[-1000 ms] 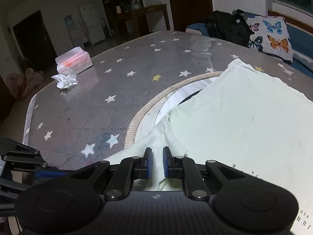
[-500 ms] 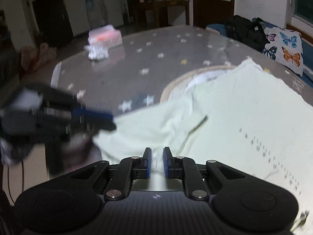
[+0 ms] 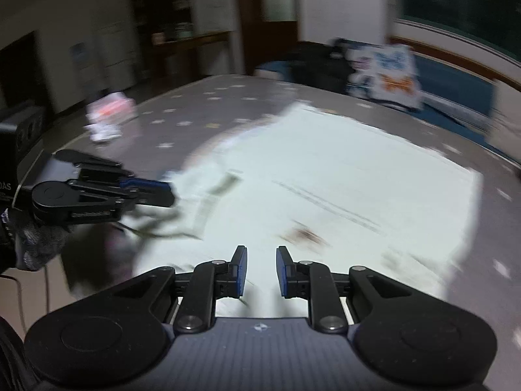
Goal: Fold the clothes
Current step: 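Open both grippers and release the folded shirt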
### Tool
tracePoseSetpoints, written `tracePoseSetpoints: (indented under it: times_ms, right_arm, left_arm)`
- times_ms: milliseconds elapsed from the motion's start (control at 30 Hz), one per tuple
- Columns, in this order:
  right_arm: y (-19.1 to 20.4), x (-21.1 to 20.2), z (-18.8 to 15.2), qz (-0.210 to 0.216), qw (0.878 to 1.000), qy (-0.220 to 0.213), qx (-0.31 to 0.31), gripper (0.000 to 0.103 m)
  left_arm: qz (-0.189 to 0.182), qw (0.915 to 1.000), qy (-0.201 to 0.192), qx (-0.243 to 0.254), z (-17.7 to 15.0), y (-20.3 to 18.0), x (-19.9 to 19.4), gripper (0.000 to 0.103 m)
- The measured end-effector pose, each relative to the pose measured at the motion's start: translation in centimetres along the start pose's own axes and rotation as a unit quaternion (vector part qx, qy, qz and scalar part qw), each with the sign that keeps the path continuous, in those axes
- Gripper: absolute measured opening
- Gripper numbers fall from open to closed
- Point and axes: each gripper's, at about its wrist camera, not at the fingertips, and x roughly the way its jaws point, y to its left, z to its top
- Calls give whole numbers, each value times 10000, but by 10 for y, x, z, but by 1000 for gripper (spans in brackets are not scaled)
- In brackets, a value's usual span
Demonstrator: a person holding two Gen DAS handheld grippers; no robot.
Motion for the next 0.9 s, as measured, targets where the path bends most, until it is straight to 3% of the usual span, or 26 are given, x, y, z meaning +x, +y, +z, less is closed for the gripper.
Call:
tracePoseSetpoints:
  times_ms: [100, 267, 533, 900]
  right_arm:
    - [-22, -21, -18, -414, 9987, 61, 279, 19]
    - [-45, -41, -48, -844, 9942, 147, 654, 19]
    - [-49, -32, -77, -887, 9922, 454, 751, 20]
    - [-35, -26, -55, -737, 9958, 206, 498, 22]
  left_arm:
    - [-65, 9999, 124, 57, -5, -5, 6, 11]
    - [-54, 9998, 184, 75, -9, -10, 9, 19]
    - [24, 9997, 239, 81, -9, -11, 10, 24]
    - [21, 9996, 279, 102, -11, -14, 12, 31]
